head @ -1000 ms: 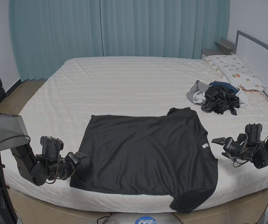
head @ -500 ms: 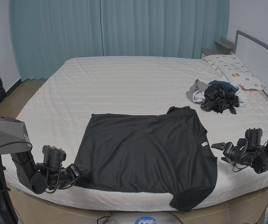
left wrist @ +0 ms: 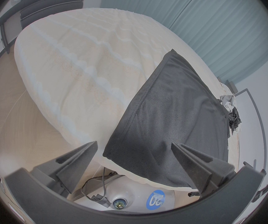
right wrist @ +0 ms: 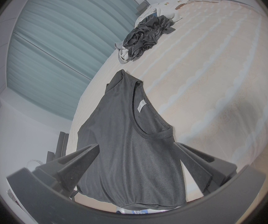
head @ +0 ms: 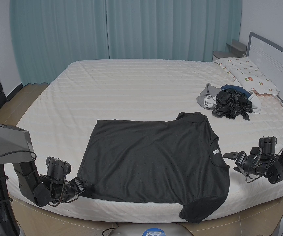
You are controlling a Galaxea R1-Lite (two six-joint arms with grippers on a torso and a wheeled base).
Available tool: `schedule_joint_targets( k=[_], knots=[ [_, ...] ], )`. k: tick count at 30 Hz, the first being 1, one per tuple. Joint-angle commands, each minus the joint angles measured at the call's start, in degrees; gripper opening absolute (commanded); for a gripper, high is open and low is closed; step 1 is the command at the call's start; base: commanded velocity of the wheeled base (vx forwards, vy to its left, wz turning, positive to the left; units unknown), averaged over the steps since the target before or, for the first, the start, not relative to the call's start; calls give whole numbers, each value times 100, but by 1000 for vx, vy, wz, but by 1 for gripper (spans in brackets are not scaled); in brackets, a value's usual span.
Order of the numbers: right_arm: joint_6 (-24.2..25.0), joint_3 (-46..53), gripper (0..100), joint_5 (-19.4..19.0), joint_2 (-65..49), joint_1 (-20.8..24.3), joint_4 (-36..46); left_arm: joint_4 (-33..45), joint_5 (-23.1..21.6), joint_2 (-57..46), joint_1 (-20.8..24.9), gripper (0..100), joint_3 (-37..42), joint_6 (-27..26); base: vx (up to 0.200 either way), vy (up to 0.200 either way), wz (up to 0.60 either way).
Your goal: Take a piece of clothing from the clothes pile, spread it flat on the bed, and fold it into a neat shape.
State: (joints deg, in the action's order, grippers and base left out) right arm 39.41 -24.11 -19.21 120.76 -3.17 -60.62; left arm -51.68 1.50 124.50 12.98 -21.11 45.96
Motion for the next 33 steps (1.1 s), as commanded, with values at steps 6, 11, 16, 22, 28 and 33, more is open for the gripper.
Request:
schedule_joint_targets(
  k=[6,11,16,22,28,33],
  knots=[
    [-144,126,100,-4,53,27,7,-88,-18,171,11,0,11,-26,0,0,0],
    [-786,328,100,-135,229,27,86,-36,17,109,11,0,20,-34,0,0,0],
    [-935,407,100,-153,396,36,95,-18,184,92,55,0,72,-87,0,0,0],
    [-979,460,100,-329,422,141,95,-18,237,92,90,0,99,-149,0,0,0],
    [-1085,407,0,-329,686,150,86,-18,237,92,82,0,99,-149,0,0,0],
    [-1190,407,0,-302,738,141,95,-18,237,92,82,0,99,-149,0,0,0]
  ],
)
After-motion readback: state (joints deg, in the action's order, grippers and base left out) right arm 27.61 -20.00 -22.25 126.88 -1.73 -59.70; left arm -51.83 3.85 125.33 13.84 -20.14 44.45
